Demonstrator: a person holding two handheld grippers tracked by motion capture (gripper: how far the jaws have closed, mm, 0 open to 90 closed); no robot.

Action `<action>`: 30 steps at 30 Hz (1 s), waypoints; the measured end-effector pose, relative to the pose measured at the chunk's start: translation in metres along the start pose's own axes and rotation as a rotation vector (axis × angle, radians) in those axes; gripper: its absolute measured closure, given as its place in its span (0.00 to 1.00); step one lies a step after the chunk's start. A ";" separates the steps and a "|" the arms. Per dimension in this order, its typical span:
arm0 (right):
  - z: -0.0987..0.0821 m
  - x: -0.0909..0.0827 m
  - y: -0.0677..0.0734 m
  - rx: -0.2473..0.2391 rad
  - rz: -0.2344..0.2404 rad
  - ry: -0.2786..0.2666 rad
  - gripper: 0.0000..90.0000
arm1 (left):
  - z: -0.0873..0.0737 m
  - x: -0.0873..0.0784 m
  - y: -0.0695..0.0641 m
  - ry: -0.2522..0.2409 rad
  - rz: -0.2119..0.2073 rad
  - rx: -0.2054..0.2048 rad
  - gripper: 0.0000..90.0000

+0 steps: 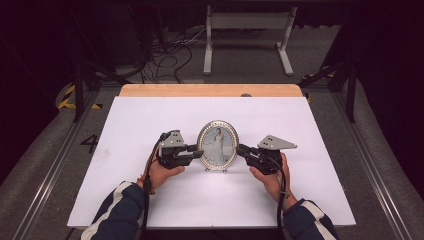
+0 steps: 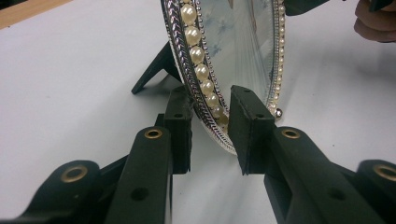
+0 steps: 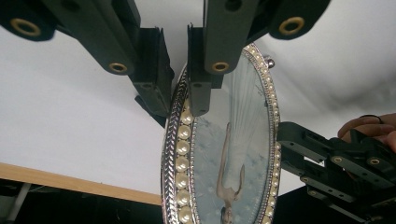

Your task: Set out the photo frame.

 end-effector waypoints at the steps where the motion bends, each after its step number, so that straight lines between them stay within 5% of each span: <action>1: 0.000 0.000 0.000 -0.001 -0.001 0.000 0.89 | 0.000 0.000 0.000 -0.004 -0.002 0.001 0.78; 30: 0.002 0.003 0.000 -0.024 -0.004 0.007 0.88 | -0.002 -0.001 -0.001 0.009 0.013 0.034 0.78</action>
Point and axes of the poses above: each handheld gripper's, and its own axes: x roughly forward along the jaws, z roughly out of its top, y roughly to its left, the point moved 4 cm from there along x, roughly forward along the jaws, and after that the axes turned 13 degrees about z, right-handed, at the moved point
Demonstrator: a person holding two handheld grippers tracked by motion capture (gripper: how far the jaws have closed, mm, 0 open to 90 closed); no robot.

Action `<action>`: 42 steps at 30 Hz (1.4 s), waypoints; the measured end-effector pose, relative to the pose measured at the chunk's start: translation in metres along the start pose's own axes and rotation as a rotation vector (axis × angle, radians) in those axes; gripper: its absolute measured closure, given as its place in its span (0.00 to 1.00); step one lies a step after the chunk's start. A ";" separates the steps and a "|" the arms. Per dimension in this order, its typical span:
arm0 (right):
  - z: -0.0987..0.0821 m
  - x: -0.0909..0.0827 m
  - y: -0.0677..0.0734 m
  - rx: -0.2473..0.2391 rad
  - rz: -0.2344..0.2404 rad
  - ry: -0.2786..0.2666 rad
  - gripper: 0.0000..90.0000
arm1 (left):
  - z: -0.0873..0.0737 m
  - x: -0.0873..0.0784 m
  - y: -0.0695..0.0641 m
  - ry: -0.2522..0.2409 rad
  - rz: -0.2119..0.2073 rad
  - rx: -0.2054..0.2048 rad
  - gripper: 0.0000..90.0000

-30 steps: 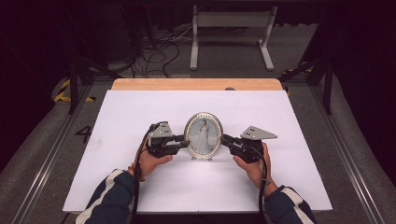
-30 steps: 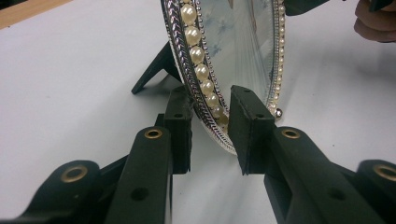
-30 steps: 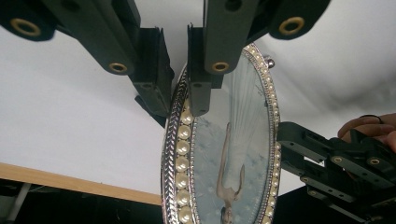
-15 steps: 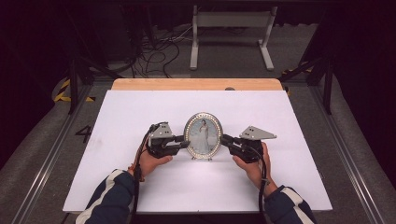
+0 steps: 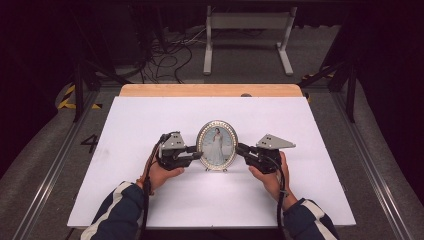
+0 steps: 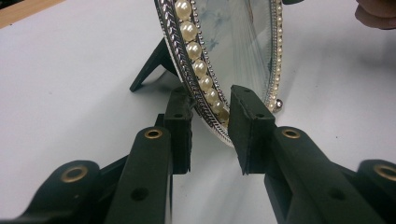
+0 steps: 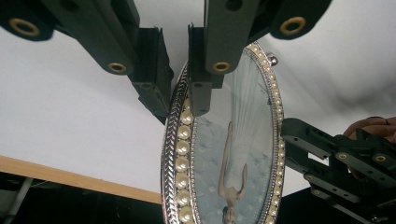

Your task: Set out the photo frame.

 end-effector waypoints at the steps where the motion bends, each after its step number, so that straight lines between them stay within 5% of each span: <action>1: 0.000 0.000 0.000 -0.002 -0.001 0.001 0.88 | 0.000 0.000 0.000 0.000 -0.001 0.000 0.78; 25: 0.001 0.001 0.006 -0.098 -0.041 0.067 0.82 | 0.004 -0.007 -0.001 -0.024 0.036 0.027 0.73; 42: 0.001 -0.006 0.004 -0.117 -0.064 0.095 0.52 | 0.004 -0.016 -0.003 -0.017 0.090 0.087 0.43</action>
Point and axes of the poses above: each handheld gripper's, and its own axes: x roughly forward along the jaws, z roughly out of its top, y roughly to its left, the point moved 4 cm from there along x, roughly forward along the jaws, and after that the axes turned 13 degrees about z, right-handed, at the moved point
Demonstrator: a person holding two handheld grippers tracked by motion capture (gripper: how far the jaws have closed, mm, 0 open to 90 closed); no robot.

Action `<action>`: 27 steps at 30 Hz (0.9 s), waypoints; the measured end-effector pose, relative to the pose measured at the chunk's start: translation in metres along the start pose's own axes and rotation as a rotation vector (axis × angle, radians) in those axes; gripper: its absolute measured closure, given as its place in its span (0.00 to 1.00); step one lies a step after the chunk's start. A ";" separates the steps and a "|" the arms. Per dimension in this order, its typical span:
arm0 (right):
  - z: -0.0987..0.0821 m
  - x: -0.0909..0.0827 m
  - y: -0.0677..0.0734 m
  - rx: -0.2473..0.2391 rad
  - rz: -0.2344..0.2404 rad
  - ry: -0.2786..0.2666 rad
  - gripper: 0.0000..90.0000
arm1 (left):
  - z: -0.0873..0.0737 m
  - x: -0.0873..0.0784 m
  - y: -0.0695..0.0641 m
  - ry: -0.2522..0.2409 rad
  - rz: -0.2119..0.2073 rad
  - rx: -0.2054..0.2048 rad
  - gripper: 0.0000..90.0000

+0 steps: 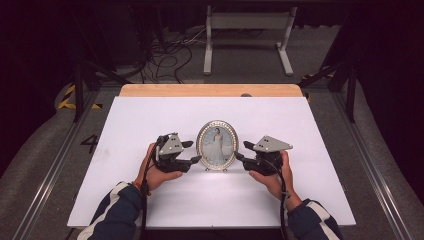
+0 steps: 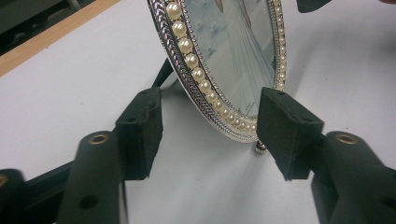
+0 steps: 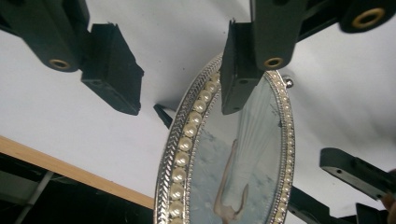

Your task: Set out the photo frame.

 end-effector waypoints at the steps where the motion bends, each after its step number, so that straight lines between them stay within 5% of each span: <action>1: 0.000 -0.001 0.000 -0.002 -0.001 0.003 0.50 | 0.000 0.000 0.000 0.006 0.005 0.005 0.41; 14: -0.010 -0.007 -0.001 -0.041 -0.042 0.046 0.25 | -0.008 -0.010 -0.003 0.016 0.052 0.015 0.16; 27: -0.023 -0.023 0.000 -0.105 -0.086 0.082 0.21 | -0.031 -0.042 0.008 0.003 0.125 -0.004 0.11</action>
Point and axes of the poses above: each handheld gripper's, and its own axes: x roughly forward along the jaws, z roughly out of its top, y roughly to its left, the point moved 4 cm from there along x, roughly forward along the jaws, and after that the axes turned 13 degrees about z, right-handed, at the moved point
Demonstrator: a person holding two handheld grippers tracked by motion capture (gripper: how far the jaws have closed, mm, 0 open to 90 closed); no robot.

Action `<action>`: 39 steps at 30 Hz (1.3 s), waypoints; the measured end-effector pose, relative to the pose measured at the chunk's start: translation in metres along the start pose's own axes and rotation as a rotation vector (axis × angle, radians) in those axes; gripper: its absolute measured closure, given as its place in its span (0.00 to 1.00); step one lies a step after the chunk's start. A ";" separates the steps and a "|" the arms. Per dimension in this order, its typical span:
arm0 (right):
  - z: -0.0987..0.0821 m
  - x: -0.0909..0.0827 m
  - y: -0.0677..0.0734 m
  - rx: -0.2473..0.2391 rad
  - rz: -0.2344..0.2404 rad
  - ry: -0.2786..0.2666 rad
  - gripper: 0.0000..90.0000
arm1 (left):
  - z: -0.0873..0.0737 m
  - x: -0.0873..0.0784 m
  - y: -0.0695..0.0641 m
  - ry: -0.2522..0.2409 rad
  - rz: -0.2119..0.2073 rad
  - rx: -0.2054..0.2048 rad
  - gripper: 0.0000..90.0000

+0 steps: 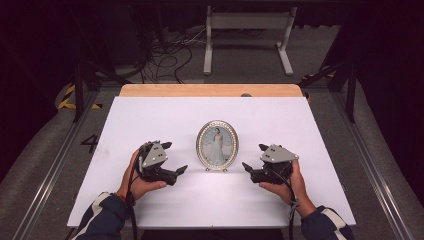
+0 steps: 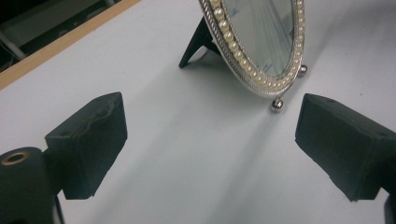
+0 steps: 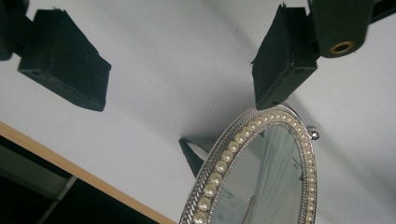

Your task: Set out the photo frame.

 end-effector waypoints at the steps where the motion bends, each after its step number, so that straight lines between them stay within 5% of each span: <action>1: -0.001 -0.001 0.000 0.001 -0.005 -0.001 0.21 | -0.002 -0.002 0.001 0.003 0.008 0.004 0.11; 18: -0.019 -0.026 -0.005 0.007 -0.032 -0.008 0.22 | -0.026 -0.028 0.012 0.022 0.052 0.022 0.11; 39: -0.053 -0.059 -0.017 0.041 -0.102 -0.002 0.20 | -0.069 -0.062 0.035 0.059 0.101 -0.040 0.11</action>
Point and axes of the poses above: each handheld gripper's, and its own axes: x roughly forward along the jaws, z roughly out of its top, y roughly to its left, the point moved 4 cm from there along x, roughly forward along the jaws, and after that the axes turned 13 degrees about z, right-handed, at the moved point
